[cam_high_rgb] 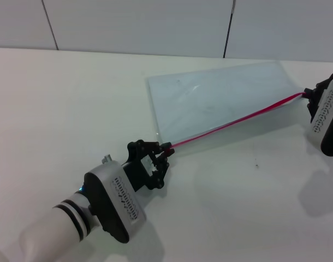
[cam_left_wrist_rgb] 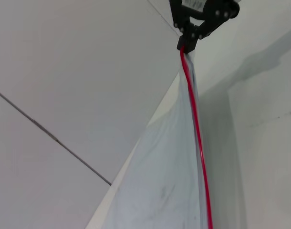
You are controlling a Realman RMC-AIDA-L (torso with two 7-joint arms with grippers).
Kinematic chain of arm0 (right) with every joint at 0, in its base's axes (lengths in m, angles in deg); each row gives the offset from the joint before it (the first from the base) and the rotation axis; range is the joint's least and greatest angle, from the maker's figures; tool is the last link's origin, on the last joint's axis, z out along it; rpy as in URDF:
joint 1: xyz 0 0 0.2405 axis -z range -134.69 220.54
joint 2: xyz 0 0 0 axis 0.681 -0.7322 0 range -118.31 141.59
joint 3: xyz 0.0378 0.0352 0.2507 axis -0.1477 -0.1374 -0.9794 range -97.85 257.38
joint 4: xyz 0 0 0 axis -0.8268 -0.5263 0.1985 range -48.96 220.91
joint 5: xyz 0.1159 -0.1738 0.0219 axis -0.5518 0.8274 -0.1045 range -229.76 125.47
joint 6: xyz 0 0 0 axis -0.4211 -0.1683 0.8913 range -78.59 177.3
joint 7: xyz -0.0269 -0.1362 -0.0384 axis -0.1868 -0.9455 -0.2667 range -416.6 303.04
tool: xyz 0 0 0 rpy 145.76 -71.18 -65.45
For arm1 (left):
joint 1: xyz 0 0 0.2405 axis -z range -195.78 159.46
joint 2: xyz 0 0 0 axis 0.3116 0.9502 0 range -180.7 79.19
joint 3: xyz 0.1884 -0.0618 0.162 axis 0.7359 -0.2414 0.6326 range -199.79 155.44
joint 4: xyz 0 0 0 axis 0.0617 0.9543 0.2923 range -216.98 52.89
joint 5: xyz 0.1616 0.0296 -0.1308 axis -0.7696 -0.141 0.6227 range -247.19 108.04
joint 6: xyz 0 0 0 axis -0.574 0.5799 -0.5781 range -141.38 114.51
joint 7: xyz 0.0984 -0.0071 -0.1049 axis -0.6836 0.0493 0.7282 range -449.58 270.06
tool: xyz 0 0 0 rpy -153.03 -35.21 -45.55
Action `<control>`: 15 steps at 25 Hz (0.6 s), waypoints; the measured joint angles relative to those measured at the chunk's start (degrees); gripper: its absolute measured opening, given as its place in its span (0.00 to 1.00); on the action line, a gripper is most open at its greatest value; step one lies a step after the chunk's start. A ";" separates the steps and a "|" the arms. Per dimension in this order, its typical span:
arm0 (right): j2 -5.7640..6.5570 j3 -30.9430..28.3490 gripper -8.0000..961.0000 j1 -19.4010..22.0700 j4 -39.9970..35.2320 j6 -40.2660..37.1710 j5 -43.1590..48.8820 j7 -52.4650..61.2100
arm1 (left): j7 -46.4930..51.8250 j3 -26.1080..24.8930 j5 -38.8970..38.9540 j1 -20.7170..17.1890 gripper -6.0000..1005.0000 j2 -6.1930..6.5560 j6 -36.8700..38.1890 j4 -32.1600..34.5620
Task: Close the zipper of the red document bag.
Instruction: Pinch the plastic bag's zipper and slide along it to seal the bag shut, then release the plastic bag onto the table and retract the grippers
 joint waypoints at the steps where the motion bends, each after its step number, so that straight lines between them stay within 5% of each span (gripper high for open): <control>1: -0.02 -0.03 0.05 0.00 0.14 0.32 -0.01 0.00 | 0.14 0.00 0.00 -0.12 0.13 0.00 0.02 0.03; 9: -0.06 0.16 0.07 0.01 1.66 2.16 0.16 0.04 | 0.27 -0.10 0.32 -1.22 0.18 0.00 1.05 0.13; 15: -0.30 1.57 0.08 0.32 4.81 10.51 0.05 0.06 | 3.88 -0.88 3.44 -2.18 0.21 0.04 10.63 0.25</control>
